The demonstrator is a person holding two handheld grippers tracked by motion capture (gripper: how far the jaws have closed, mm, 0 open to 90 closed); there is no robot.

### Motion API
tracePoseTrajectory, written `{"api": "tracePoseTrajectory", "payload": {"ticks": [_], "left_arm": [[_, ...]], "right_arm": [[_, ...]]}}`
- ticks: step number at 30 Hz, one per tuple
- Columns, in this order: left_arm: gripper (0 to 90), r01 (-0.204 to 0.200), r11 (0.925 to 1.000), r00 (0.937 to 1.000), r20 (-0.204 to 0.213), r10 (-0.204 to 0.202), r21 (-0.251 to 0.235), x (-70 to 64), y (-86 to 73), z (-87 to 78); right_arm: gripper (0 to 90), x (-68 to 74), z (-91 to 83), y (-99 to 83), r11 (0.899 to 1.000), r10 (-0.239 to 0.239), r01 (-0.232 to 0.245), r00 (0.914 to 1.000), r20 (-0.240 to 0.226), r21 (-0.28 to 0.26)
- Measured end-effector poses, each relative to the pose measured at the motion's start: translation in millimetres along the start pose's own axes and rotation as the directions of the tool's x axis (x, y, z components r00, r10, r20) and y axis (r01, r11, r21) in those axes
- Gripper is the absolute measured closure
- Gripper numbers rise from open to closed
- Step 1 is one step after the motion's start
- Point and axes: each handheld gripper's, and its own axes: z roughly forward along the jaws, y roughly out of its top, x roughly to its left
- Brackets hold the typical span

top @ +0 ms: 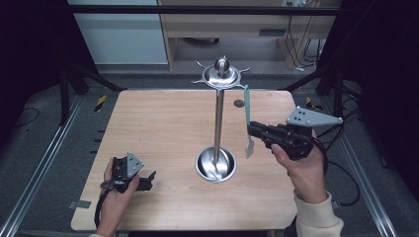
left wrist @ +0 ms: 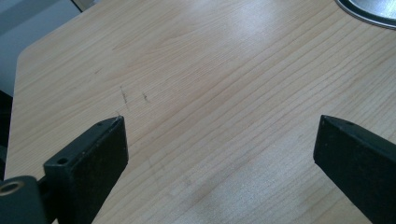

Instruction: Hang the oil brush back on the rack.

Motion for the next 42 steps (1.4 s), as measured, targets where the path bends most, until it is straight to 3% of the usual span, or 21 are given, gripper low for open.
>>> {"api": "tracePoseTrajectory", "payload": {"ticks": [35, 42], "left_arm": [[2.7, 0.017, 0.9998, 0.9999, 0.001, -0.017, -0.009, 0.8, -1.2, -1.0], [2.7, 0.022, 0.9997, 0.9998, -0.003, -0.022, -0.014, 1.0, -0.5, -0.4]], "right_arm": [[82.3, 0.8, 12.3, -3.8, 1.000, 0.004, -0.003, 0.9994, 0.034, -0.031], [82.3, 0.1, 16.4, -6.4, 0.998, 0.010, -0.007, 0.9989, 0.046, -0.057]]}}
